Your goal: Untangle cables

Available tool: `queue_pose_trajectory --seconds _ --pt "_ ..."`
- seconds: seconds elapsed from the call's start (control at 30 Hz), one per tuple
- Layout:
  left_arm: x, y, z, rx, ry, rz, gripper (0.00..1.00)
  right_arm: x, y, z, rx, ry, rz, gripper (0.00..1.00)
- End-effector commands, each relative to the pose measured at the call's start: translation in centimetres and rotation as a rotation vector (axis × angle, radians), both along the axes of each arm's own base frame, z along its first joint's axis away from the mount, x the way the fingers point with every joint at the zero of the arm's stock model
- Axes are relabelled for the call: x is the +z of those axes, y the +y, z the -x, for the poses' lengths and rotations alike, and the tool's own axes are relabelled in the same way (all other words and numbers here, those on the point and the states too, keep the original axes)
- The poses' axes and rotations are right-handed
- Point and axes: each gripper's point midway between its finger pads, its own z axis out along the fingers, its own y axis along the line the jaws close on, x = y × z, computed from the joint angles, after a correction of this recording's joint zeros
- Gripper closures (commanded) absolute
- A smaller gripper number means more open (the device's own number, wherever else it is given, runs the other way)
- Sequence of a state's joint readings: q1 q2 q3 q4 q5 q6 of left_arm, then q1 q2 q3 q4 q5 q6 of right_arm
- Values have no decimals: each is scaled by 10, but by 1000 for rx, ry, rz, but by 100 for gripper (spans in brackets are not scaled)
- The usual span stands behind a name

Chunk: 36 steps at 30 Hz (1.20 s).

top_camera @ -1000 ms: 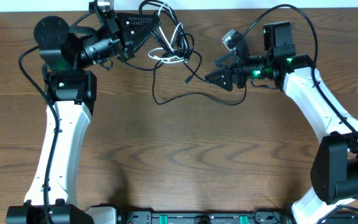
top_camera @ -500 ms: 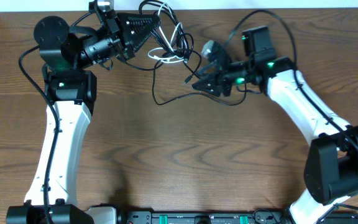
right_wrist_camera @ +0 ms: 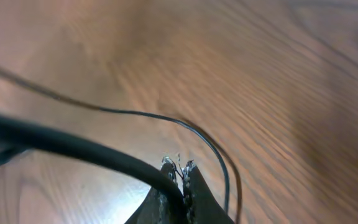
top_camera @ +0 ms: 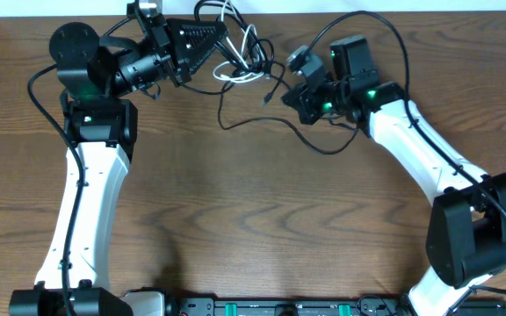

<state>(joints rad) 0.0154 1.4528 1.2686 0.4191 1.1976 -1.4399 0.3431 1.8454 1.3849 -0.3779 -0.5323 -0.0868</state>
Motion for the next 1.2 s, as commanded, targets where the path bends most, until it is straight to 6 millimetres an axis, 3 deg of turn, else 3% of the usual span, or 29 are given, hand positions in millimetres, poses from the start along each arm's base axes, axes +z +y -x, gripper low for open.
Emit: queue_pose_trajectory --seconds 0.0,0.13,0.33,0.5,0.63,0.83,0.93,1.0,1.1,1.17 --pt "13 0 6 3 -52 -3 92 -45 -45 -19 -258 155 46 99" --pt "13 0 6 3 -51 -3 93 -78 -75 -28 -388 279 18 99" --pt "13 0 6 3 -52 -3 93 -120 -113 -31 -449 460 -94 99" --pt "13 0 5 5 -60 -7 93 -127 -125 -30 -429 509 -174 99" --pt "13 0 5 9 -116 -34 92 -97 -108 -29 -260 416 -266 99" --pt "11 -3 13 -31 -246 -100 93 -55 -105 -30 -212 320 -287 98" --pt "4 -8 24 -97 -355 -159 93 -16 -98 -24 -139 245 -332 51" --pt "-2 -11 32 -145 -416 -188 92 10 -96 -19 -114 199 -354 32" --pt "-8 -12 36 -175 -424 -200 93 37 -94 -13 -97 151 -362 22" --pt "-10 -12 35 -176 -410 -201 92 52 -90 -7 -82 125 -364 20"
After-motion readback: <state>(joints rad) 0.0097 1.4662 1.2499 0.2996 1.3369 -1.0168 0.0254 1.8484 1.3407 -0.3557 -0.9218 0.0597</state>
